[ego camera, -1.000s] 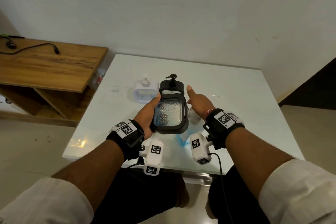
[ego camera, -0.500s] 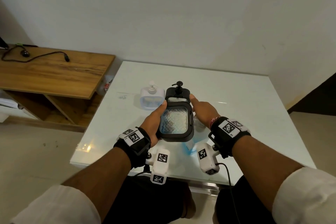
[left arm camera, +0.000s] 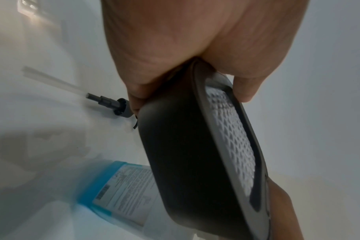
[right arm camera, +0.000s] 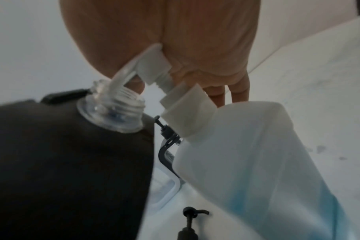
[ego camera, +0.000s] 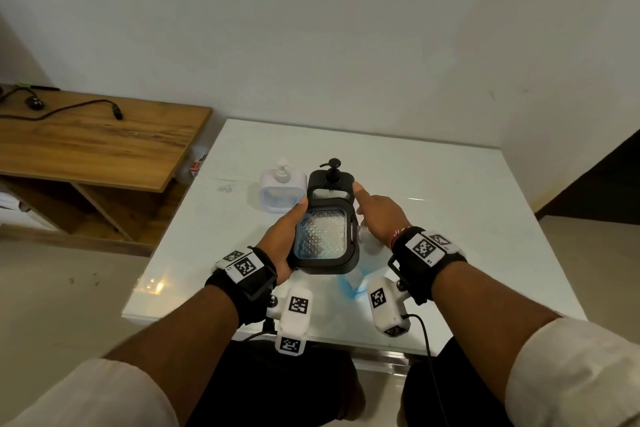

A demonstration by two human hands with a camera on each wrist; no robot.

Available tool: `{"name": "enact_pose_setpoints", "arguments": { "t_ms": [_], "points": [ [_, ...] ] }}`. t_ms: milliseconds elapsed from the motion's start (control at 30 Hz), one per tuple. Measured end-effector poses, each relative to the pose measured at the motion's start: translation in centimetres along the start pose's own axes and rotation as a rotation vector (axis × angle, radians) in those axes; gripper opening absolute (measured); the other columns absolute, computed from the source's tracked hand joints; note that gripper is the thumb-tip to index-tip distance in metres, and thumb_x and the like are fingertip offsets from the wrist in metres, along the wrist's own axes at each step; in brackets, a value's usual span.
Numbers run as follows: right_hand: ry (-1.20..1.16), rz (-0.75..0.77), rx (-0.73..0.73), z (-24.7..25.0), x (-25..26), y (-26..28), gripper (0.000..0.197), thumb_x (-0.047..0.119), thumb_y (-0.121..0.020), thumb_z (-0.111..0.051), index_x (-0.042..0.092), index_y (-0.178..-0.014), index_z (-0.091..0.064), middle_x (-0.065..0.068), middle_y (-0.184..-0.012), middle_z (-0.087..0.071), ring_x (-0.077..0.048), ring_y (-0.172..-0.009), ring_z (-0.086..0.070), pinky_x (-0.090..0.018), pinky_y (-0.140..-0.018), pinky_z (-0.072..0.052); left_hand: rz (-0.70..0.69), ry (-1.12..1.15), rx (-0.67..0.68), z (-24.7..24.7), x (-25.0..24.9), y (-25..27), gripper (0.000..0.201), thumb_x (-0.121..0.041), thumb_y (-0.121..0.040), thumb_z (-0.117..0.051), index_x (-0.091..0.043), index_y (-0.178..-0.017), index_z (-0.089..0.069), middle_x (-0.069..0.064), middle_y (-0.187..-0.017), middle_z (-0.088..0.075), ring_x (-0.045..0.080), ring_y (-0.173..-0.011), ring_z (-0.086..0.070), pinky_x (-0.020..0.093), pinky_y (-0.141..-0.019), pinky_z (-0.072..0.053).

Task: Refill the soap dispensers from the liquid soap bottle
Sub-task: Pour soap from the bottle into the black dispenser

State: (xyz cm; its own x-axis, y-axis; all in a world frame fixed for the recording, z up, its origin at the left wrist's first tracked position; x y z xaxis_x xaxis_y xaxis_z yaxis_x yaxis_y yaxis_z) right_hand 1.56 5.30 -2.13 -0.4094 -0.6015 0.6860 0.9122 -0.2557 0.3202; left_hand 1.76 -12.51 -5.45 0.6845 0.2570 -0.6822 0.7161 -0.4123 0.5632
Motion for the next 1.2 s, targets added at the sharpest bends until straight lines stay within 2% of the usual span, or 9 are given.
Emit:
{"name": "enact_pose_setpoints", "arguments": {
  "t_ms": [100,167,267,367,533,733,967,1100,1200],
  "points": [
    [-0.079,-0.003,0.011,0.5,0.2,0.5,0.081,0.061,-0.099,-0.022,-0.008,-0.108,-0.064,-0.025,-0.105,-0.067,-0.036,-0.102,-0.060,-0.039,-0.088,-0.040,-0.002,-0.005,0.009,-0.2,0.0,0.2,0.054,-0.057,-0.102,-0.045,-0.016,-0.129,-0.068,0.012,-0.124,-0.073,0.029,-0.113,-0.070,0.044,-0.102,-0.052],
    [-0.109,0.024,0.016,0.8,0.8,0.8,0.083,0.060,-0.099,-0.020,-0.011,-0.111,-0.062,-0.026,-0.107,-0.066,-0.035,-0.096,-0.060,-0.040,-0.092,-0.042,-0.006,0.017,0.021,-0.3,0.0,0.2,0.051,-0.055,-0.103,-0.045,-0.016,-0.126,-0.069,0.012,-0.122,-0.074,0.027,-0.107,-0.072,0.042,-0.098,-0.053],
    [-0.148,0.039,-0.005,1.3,1.2,0.9,0.082,0.061,-0.099,-0.019,-0.007,-0.110,-0.063,-0.023,-0.107,-0.066,-0.032,-0.094,-0.059,-0.043,-0.096,-0.042,-0.014,0.023,0.022,-0.4,-0.1,0.0,0.053,-0.056,-0.103,-0.046,-0.016,-0.130,-0.067,0.013,-0.124,-0.073,0.030,-0.114,-0.069,0.045,-0.104,-0.051],
    [-0.048,0.017,0.047,0.5,1.0,0.6,0.081,0.060,-0.100,-0.018,-0.006,-0.111,-0.065,-0.025,-0.106,-0.066,-0.036,-0.103,-0.059,-0.038,-0.088,-0.040,-0.011,0.027,0.015,-0.4,-0.3,-0.1,0.053,-0.055,-0.103,-0.045,-0.015,-0.129,-0.068,0.014,-0.124,-0.073,0.030,-0.111,-0.070,0.044,-0.100,-0.053],
    [0.064,0.008,0.041,-0.3,0.4,0.1,0.078,0.062,-0.099,-0.019,0.001,-0.100,-0.068,-0.018,-0.107,-0.066,-0.029,-0.098,-0.059,-0.034,-0.084,-0.036,-0.006,0.025,0.010,-0.2,-0.3,-0.1,0.050,-0.053,-0.104,-0.045,-0.015,-0.124,-0.069,0.013,-0.122,-0.074,0.028,-0.104,-0.073,0.041,-0.091,-0.055],
    [-0.028,0.028,0.048,-0.2,0.9,0.7,0.083,0.060,-0.100,-0.017,-0.007,-0.112,-0.065,-0.024,-0.113,-0.065,-0.034,-0.107,-0.060,-0.034,-0.082,-0.036,-0.003,0.036,0.011,-0.3,0.0,0.2,0.053,-0.055,-0.102,-0.047,-0.014,-0.130,-0.067,0.013,-0.123,-0.073,0.029,-0.110,-0.071,0.042,-0.094,-0.055],
    [-0.073,-0.037,0.089,-0.3,0.8,0.7,0.076,0.059,-0.100,-0.021,0.001,-0.117,-0.067,-0.021,-0.121,-0.063,-0.031,-0.112,-0.056,-0.032,-0.088,-0.033,0.003,0.027,0.007,-0.3,0.0,-0.3,0.053,-0.055,-0.102,-0.047,-0.014,-0.128,-0.068,0.013,-0.121,-0.074,0.028,-0.106,-0.072,0.042,-0.093,-0.055],
    [-0.118,-0.059,0.072,-0.1,0.4,0.8,0.075,0.059,-0.100,-0.024,-0.001,-0.116,-0.066,-0.020,-0.122,-0.062,-0.032,-0.114,-0.056,-0.031,-0.087,-0.032,-0.007,0.016,0.015,-0.5,0.0,0.0,0.054,-0.055,-0.103,-0.046,-0.014,-0.131,-0.067,0.014,-0.125,-0.073,0.031,-0.116,-0.068,0.045,-0.103,-0.052],
    [-0.199,-0.069,0.092,-0.4,0.2,0.6,0.075,0.063,-0.098,-0.023,0.004,-0.111,-0.068,-0.016,-0.119,-0.063,-0.028,-0.109,-0.057,-0.033,-0.093,-0.035,-0.013,0.021,0.003,-0.3,0.1,0.2,0.054,-0.056,-0.103,-0.046,-0.015,-0.131,-0.067,0.013,-0.126,-0.072,0.031,-0.119,-0.067,0.047,-0.108,-0.049]
  ]
}}
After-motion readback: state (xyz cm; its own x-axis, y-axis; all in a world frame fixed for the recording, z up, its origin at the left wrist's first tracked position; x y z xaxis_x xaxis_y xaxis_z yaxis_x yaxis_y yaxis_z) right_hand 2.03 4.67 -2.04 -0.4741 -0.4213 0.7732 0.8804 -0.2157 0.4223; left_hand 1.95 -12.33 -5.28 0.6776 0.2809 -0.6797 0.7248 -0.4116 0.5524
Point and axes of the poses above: each hand's wrist, its own y-axis away from the middle knuckle, its own z-axis out of the back of the hand, x = y × z, the point moved 2 cm from there along -y, towards the middle knuckle
